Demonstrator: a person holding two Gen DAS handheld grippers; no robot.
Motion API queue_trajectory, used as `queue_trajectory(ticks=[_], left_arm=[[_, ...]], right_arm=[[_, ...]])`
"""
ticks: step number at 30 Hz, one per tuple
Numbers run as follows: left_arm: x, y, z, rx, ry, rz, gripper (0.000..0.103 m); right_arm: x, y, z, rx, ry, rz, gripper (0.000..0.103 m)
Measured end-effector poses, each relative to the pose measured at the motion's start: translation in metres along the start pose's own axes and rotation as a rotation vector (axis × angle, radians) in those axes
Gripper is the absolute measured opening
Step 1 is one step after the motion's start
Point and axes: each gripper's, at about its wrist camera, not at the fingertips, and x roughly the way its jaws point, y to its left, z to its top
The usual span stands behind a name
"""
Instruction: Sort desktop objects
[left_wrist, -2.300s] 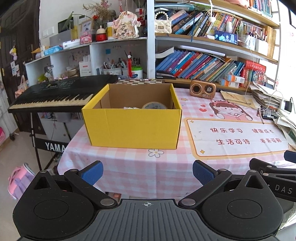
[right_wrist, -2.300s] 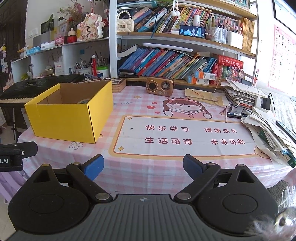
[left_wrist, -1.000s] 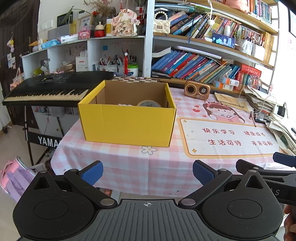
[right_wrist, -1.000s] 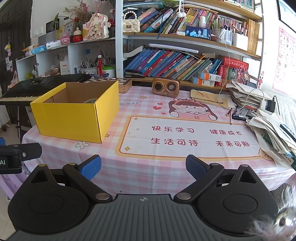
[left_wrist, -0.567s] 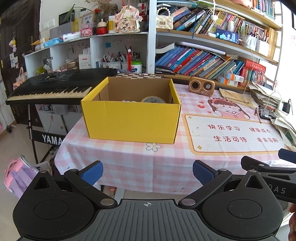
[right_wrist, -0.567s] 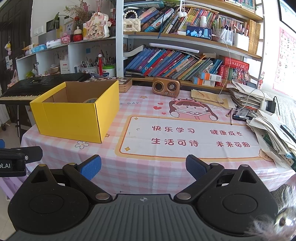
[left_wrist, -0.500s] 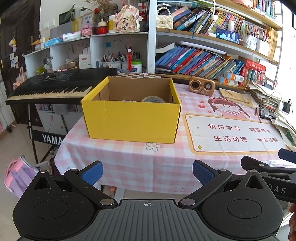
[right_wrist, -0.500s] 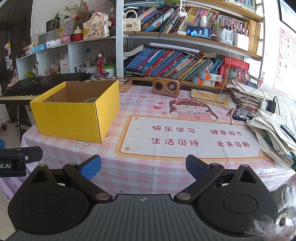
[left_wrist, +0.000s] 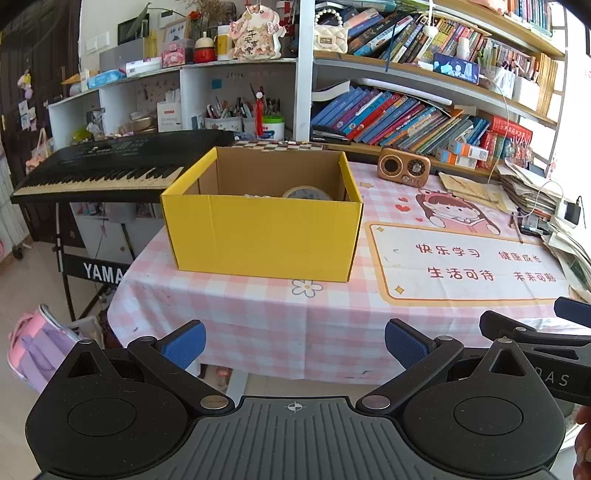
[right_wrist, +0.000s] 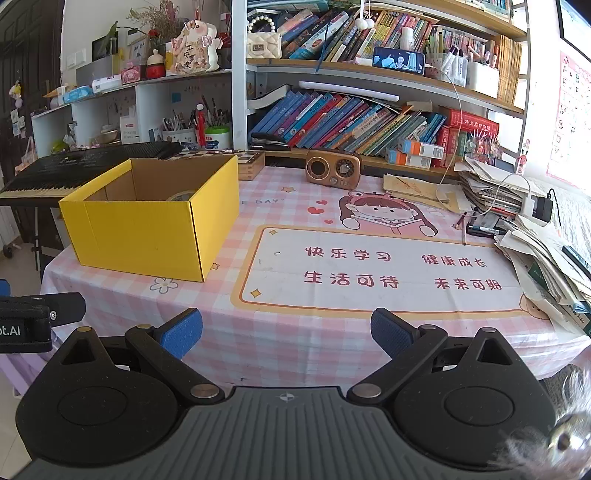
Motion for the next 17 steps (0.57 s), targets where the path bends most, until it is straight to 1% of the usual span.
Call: queue_trajectory(ticks=[7, 17], left_arm=[[0.0052, -0.0038, -0.0044, 0.009, 0.036, 0.004, 0.103], [0.0058, -0.0039, -0.0017, 0.011, 0.027, 0.016, 0.103]], right_arm=[[0.0061, 0.0029, -0.0041, -0.005, 0.012, 0.007, 0.098], [0.0093, 0.0002, -0.0035, -0.001, 0.023, 0.010, 0.098]])
